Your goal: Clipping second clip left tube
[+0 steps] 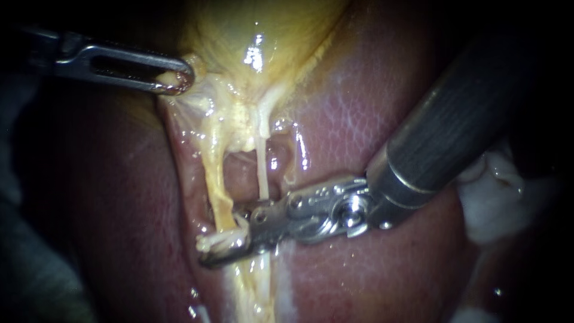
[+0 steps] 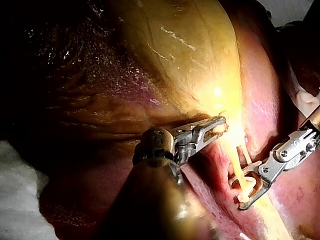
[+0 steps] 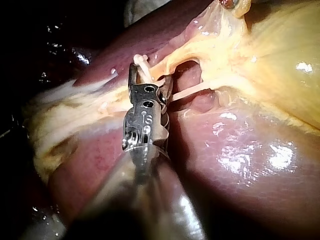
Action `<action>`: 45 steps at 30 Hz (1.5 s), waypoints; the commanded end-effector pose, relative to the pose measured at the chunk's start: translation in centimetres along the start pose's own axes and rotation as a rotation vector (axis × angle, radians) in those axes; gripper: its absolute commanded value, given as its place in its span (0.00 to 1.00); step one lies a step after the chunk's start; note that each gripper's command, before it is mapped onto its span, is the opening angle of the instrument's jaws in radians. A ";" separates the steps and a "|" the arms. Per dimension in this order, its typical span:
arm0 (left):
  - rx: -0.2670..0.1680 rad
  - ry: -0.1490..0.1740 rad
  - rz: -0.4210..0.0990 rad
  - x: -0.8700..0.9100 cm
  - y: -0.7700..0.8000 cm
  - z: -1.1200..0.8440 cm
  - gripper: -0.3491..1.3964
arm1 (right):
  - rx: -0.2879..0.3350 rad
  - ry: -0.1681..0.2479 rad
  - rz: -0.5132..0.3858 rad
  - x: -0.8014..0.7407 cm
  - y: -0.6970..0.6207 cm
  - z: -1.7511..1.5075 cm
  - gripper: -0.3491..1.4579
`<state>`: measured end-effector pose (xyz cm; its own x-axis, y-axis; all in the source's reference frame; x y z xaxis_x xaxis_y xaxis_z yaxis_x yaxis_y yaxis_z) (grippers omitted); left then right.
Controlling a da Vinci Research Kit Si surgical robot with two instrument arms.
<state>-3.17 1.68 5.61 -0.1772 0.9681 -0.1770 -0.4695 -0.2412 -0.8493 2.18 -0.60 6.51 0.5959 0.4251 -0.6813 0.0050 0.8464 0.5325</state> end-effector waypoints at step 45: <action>0.000 0.000 0.000 0.00 0.00 -0.01 0.00 | 0.293 0.302 0.284 -0.35 0.43 -0.61 0.47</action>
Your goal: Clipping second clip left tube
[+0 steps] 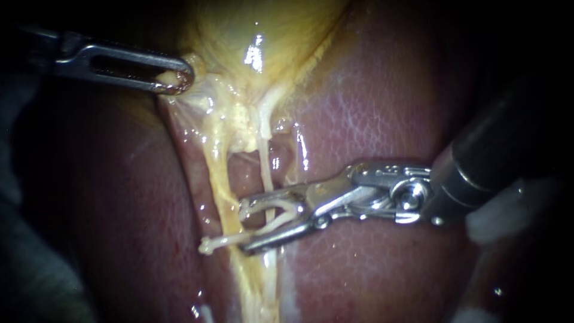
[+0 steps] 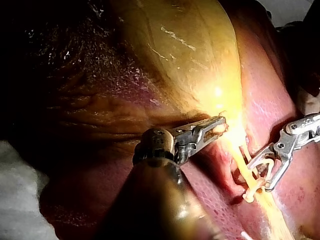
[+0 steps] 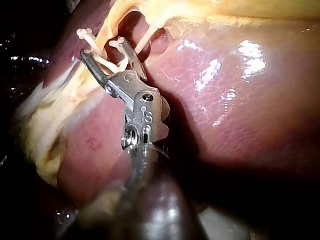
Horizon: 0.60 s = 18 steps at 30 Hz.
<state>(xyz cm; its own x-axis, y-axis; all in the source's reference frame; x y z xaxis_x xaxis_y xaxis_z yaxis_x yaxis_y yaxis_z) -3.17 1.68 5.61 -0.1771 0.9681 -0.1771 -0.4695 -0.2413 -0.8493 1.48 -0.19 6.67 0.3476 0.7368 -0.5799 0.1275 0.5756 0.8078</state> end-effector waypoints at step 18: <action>0.000 0.000 0.000 0.00 0.00 0.00 0.00 | 0.188 0.137 0.108 0.09 0.01 0.39 0.46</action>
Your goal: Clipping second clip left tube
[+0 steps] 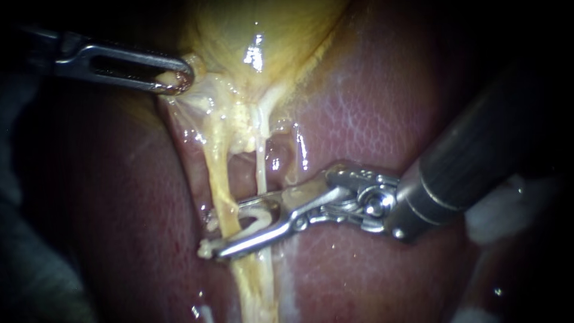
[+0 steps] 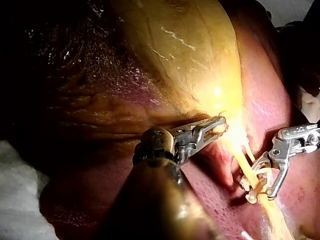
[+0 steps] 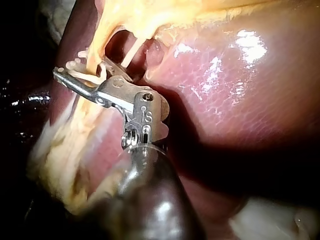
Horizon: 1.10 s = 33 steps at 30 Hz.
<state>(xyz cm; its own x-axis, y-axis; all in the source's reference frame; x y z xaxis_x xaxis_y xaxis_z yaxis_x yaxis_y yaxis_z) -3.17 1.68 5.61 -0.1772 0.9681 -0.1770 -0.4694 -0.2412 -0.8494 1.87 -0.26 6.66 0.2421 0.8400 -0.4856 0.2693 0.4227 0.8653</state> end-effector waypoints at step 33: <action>0.000 0.000 0.000 0.00 0.00 0.00 0.00 | 0.093 0.006 0.103 0.20 -0.42 0.10 0.24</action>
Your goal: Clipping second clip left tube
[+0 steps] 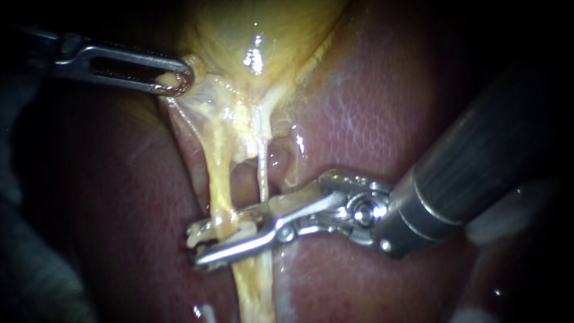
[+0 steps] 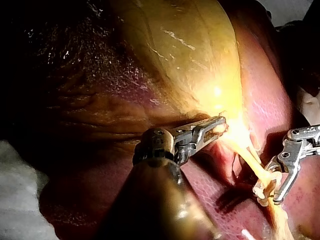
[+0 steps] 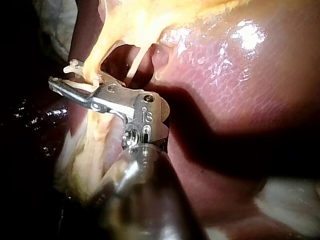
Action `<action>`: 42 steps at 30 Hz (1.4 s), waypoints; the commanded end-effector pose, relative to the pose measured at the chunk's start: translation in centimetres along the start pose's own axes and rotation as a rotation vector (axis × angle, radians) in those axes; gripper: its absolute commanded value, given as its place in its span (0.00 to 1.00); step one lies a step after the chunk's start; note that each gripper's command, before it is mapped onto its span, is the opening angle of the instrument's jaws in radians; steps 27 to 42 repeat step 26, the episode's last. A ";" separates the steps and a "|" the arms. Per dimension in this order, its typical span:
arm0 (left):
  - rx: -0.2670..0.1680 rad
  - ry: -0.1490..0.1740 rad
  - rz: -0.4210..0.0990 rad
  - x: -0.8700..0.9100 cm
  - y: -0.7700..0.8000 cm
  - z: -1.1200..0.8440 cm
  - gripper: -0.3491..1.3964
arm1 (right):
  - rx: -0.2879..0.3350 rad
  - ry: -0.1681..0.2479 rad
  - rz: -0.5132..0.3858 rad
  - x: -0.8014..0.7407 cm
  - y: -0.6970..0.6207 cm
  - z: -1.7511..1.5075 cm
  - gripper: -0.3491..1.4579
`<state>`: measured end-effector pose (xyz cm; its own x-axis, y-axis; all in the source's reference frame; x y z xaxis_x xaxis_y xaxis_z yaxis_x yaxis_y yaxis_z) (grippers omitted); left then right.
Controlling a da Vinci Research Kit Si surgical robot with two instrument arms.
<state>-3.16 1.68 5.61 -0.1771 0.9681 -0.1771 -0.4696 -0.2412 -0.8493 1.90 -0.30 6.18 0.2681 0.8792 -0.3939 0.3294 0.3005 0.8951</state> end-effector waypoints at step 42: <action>0.000 0.000 0.000 0.00 0.00 0.00 0.00 | 0.005 -0.001 0.082 -0.05 -0.07 0.05 0.00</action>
